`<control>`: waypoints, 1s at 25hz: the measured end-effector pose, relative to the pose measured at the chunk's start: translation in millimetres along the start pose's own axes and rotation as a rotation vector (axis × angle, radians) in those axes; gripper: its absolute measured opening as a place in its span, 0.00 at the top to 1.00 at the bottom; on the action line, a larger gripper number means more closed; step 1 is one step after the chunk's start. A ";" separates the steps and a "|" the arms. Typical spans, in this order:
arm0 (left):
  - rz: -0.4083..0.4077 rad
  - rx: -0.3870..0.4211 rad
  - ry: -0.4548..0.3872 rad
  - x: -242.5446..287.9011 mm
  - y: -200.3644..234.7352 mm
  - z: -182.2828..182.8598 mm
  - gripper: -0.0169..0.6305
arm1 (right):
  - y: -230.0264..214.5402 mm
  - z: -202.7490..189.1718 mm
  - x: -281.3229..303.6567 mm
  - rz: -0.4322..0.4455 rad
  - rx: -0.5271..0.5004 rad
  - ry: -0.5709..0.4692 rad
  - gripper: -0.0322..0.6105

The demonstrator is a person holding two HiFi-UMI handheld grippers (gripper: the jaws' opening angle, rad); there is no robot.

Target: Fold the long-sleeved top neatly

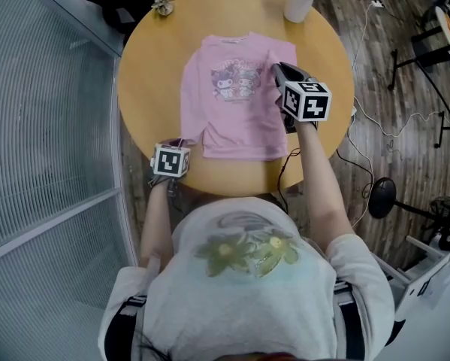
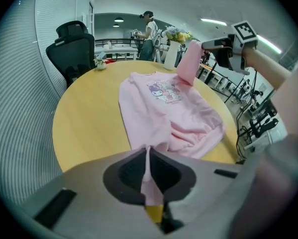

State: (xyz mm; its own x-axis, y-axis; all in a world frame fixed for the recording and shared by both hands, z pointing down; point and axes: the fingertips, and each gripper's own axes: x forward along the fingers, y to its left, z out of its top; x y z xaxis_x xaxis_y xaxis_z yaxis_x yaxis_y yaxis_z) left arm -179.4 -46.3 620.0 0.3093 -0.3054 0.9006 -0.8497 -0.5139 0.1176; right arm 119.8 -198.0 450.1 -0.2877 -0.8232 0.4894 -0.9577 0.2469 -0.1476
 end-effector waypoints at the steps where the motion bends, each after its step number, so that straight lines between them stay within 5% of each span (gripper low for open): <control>1: -0.003 -0.004 -0.004 -0.6 3.1 -1.1 0.95 | 13.0 -1.2 5.6 0.018 -0.003 0.005 0.90; 6: -0.024 -0.019 -0.024 -2.0 18.4 -8.5 0.95 | 80.6 -30.2 35.0 0.119 -0.070 0.092 0.89; 15: -0.030 -0.045 -0.059 -18.3 50.2 -15.6 0.95 | 131.6 -165.5 72.1 0.206 -0.177 0.434 0.89; 22: -0.063 -0.049 -0.089 -22.4 65.9 -11.5 0.95 | 140.7 -196.3 83.0 0.211 -0.111 0.479 0.89; 25: -0.100 -0.092 -0.122 -26.6 78.9 -1.4 0.95 | 146.6 -192.0 79.4 0.225 -0.096 0.465 0.75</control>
State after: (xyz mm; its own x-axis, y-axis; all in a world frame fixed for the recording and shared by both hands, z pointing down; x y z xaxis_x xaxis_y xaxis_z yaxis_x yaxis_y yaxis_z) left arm -255.3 -77.6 606.0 0.4388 -0.3547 0.8256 -0.8460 -0.4729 0.2464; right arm -43.6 -129.1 632.4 -0.4350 -0.4358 0.7879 -0.8617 0.4553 -0.2239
